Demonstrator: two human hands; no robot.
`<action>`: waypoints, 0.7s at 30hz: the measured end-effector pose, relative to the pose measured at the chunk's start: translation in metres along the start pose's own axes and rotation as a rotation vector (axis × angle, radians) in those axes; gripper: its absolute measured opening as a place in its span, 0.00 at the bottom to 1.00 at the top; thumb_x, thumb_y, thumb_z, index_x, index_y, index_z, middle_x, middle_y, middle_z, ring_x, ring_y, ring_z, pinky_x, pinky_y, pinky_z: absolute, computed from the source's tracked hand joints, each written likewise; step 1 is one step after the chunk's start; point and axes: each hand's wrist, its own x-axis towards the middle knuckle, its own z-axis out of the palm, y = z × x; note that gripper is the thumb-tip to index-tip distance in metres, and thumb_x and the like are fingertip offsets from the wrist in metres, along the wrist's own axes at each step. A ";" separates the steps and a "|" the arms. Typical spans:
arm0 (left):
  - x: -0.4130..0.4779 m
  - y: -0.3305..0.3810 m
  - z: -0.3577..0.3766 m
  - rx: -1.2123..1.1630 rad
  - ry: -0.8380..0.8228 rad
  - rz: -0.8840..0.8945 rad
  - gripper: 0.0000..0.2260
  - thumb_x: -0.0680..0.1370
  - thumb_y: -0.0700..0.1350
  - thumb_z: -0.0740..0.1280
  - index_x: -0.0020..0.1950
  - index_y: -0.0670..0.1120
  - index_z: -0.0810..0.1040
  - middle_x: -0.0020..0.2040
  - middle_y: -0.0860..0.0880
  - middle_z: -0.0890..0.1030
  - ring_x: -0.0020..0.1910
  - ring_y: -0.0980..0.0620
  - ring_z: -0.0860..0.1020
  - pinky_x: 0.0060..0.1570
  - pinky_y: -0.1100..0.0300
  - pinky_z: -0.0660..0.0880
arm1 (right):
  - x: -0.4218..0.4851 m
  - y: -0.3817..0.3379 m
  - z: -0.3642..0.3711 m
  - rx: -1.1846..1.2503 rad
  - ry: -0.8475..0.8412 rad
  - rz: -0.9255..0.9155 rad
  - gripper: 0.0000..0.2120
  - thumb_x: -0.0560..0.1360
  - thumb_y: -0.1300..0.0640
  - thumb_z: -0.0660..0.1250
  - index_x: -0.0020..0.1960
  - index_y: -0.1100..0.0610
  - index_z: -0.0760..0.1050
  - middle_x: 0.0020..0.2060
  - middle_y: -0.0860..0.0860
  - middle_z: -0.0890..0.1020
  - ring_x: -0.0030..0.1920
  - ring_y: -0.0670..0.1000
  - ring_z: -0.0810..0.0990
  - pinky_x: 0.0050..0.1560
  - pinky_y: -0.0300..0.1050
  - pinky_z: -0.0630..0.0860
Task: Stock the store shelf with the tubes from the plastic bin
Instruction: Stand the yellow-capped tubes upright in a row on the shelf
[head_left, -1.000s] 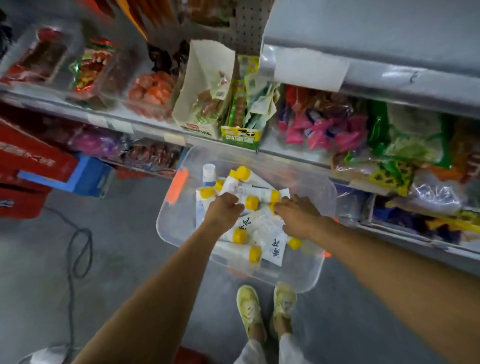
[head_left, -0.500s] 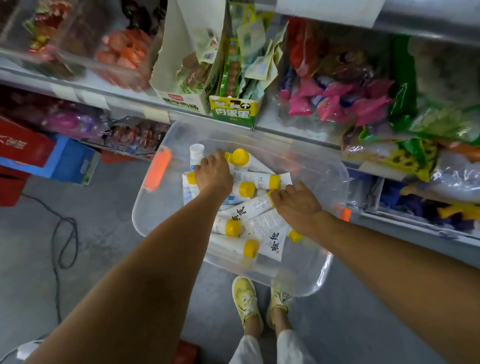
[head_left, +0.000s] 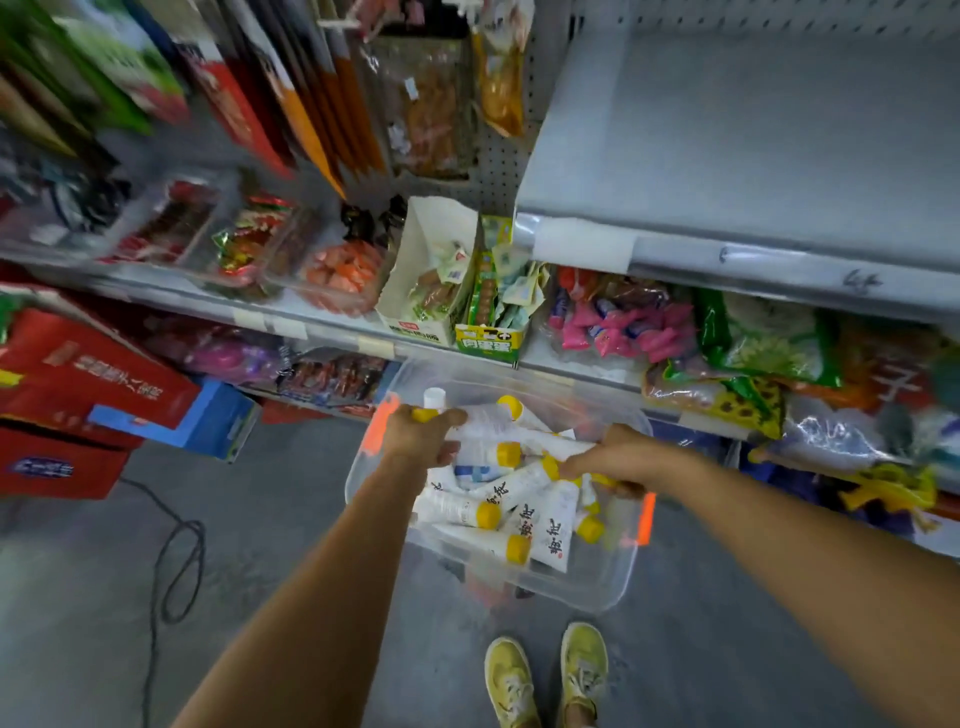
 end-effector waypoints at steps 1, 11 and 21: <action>-0.011 0.003 -0.004 -0.054 -0.017 -0.024 0.14 0.71 0.42 0.75 0.43 0.48 0.69 0.42 0.44 0.79 0.34 0.45 0.80 0.22 0.64 0.72 | -0.010 -0.005 -0.003 0.051 0.011 0.008 0.16 0.69 0.54 0.74 0.37 0.58 0.67 0.23 0.52 0.68 0.21 0.50 0.65 0.25 0.37 0.59; -0.098 0.056 -0.046 -0.214 -0.304 -0.098 0.23 0.78 0.60 0.62 0.54 0.40 0.78 0.35 0.44 0.82 0.25 0.53 0.77 0.24 0.66 0.67 | -0.099 -0.060 -0.027 0.508 0.104 -0.132 0.12 0.76 0.49 0.64 0.51 0.58 0.74 0.29 0.57 0.79 0.19 0.49 0.70 0.21 0.34 0.66; -0.175 0.140 -0.061 -0.244 -0.434 0.275 0.16 0.75 0.56 0.69 0.54 0.46 0.76 0.38 0.46 0.84 0.30 0.54 0.79 0.23 0.66 0.66 | -0.182 -0.129 -0.037 0.658 0.050 -0.472 0.12 0.78 0.48 0.59 0.52 0.57 0.72 0.28 0.55 0.78 0.21 0.49 0.70 0.21 0.34 0.61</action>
